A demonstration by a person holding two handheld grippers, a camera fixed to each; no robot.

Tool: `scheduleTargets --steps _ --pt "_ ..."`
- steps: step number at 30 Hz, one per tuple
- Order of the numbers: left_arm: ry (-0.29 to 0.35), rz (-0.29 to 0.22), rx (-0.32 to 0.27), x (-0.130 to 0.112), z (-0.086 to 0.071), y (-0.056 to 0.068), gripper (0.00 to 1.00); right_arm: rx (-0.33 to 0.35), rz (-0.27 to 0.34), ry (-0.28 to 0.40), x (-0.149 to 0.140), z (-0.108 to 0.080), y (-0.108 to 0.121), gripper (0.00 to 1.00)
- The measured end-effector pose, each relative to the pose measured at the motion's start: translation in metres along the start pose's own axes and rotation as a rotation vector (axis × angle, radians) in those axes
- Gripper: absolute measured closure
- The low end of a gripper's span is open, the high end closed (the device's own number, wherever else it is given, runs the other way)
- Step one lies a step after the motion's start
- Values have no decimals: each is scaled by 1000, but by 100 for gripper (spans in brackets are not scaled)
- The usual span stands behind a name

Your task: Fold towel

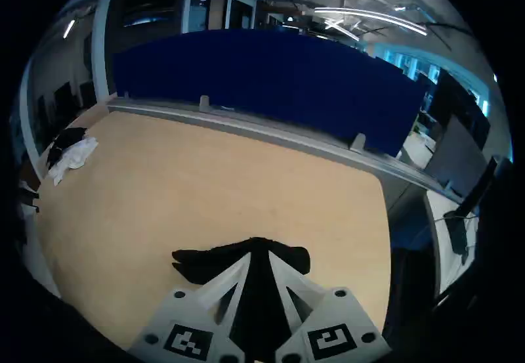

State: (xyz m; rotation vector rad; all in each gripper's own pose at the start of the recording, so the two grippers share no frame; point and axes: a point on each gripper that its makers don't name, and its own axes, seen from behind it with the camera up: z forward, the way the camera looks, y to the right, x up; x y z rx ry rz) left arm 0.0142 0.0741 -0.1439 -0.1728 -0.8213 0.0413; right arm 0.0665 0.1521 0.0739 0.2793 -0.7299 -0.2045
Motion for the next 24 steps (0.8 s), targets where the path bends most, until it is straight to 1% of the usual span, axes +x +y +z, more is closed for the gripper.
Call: scheduleTargets --steps 6,11,15,24 --pt "-4 13 -4 0 0 2 12 -30 26 -35 -29 -10 18 96" --pt "-7 20 -6 -2 1 4 12 -49 53 -60 -51 -17 26 96" --pt "-9 23 -10 -2 2 6 12 -62 80 -82 -70 -21 30 96" --pt "-13 36 -11 -3 2 8 12 -88 143 -125 -112 -27 31 96"
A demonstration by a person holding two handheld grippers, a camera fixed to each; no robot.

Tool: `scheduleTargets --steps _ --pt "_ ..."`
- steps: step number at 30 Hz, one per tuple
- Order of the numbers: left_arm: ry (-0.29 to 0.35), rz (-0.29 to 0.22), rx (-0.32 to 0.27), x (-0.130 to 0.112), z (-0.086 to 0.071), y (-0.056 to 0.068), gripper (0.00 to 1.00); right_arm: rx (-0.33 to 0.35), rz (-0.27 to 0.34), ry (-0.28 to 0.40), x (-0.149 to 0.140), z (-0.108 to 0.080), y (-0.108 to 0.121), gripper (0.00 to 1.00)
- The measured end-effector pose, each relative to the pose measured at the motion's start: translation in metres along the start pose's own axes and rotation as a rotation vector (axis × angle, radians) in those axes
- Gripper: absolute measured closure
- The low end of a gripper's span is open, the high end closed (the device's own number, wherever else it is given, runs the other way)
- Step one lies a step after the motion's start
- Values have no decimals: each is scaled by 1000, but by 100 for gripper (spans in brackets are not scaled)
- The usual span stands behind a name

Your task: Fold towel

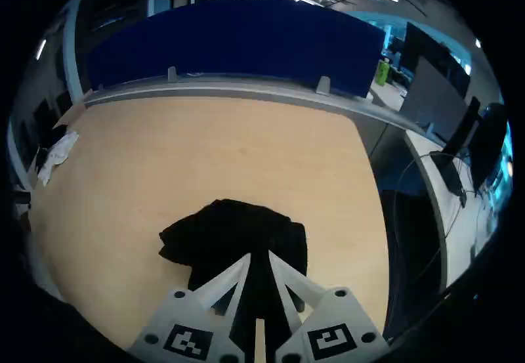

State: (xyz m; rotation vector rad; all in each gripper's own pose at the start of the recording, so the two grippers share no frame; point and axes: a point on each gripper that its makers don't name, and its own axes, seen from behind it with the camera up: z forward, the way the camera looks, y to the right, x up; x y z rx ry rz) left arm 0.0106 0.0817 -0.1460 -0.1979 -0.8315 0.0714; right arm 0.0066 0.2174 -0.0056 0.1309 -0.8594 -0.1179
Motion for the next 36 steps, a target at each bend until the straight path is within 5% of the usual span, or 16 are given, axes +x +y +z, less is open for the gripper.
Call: scheduleTargets --steps 27,36 --pt "6 14 5 -2 -7 3 12 -129 215 -188 -116 27 10 96" --pt "7 21 9 -1 -9 3 12 -168 257 -179 -118 35 16 96"
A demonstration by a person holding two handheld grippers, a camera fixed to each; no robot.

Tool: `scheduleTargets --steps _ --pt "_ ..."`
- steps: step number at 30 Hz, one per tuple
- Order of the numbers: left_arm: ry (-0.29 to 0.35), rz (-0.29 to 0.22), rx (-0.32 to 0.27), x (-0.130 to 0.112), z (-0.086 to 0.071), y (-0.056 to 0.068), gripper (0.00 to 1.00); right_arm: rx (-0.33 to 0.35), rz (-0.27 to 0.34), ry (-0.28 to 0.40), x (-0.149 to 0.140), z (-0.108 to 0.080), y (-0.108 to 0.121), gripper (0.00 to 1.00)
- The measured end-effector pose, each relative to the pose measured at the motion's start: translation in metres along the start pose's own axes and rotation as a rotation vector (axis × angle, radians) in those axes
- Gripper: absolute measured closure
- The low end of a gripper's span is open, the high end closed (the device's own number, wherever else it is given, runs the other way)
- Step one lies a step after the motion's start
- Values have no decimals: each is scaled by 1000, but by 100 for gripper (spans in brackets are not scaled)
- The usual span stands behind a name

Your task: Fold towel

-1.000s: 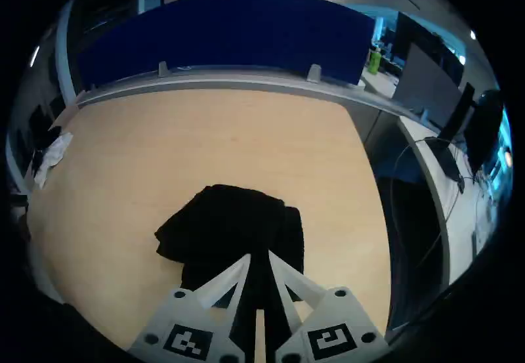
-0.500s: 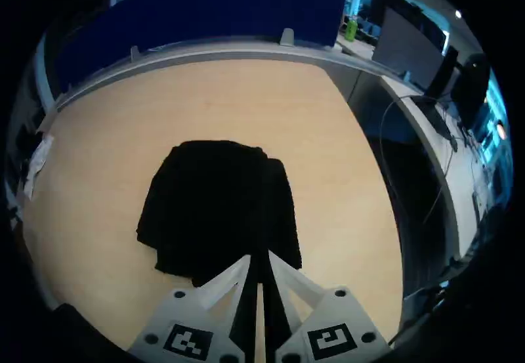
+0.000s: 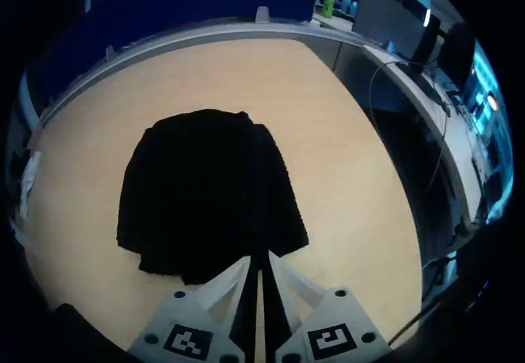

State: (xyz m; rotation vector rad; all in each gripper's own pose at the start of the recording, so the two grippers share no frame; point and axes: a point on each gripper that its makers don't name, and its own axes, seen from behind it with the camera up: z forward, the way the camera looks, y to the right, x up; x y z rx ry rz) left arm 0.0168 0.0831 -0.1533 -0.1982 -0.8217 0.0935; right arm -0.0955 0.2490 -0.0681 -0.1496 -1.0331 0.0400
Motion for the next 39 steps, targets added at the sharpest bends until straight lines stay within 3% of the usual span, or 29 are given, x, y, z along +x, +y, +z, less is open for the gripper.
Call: scheduleTargets --steps 15,23,31,39 --pt "4 9 -2 2 1 1 12 -14 2 11 1 1 0 91" --pt "8 6 -1 3 1 0 12 -28 -9 49 -1 -10 3 57" --pt "11 9 -2 6 0 -2 12 -13 -14 133 6 -21 -7 0" --pt "14 13 -5 8 -2 -1 12 -5 -31 170 15 -26 -16 0"
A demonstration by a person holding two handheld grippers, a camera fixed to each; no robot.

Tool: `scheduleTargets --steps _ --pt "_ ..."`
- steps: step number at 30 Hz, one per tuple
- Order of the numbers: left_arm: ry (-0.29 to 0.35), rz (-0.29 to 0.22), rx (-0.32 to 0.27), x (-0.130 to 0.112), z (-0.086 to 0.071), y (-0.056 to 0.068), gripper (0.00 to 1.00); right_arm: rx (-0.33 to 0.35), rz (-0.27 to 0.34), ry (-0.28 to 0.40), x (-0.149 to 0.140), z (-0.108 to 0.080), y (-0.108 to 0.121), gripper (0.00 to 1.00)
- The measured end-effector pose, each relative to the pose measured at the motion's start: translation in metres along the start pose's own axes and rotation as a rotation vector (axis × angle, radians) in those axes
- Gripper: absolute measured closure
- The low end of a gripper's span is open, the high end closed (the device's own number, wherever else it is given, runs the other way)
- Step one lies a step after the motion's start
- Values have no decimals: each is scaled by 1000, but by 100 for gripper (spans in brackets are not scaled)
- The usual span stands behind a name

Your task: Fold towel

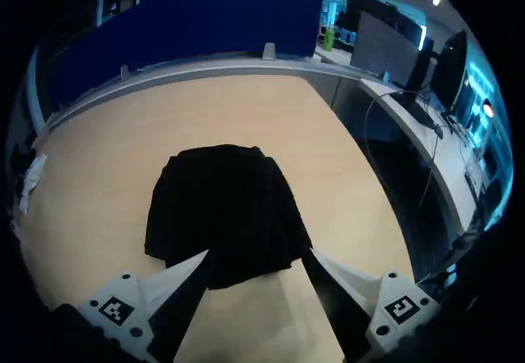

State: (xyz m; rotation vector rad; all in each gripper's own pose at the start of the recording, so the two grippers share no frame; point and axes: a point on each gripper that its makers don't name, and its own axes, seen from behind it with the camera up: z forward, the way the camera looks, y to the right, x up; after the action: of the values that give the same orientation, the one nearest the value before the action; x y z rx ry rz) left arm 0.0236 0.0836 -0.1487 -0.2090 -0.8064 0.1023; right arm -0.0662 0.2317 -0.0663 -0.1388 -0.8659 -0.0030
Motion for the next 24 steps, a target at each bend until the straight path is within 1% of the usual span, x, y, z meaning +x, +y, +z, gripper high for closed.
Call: scheduleTargets --steps 3,6,12,15,18,24 --pt "3 -1 -2 1 -1 1 12 -13 -12 -7 -1 -1 4 0" --pt "3 -4 -5 1 1 1 12 -21 -8 -5 -2 -3 7 0" --pt "4 -1 -7 2 3 2 12 -20 13 25 4 -13 8 0" --pt "4 -2 -8 3 3 2 12 -22 9 33 6 -17 9 0" --pt "4 -5 -9 3 4 1 12 -21 2 36 8 -19 8 0" --pt "2 -2 -9 1 5 2 12 8 -3 52 17 -15 -3 0"
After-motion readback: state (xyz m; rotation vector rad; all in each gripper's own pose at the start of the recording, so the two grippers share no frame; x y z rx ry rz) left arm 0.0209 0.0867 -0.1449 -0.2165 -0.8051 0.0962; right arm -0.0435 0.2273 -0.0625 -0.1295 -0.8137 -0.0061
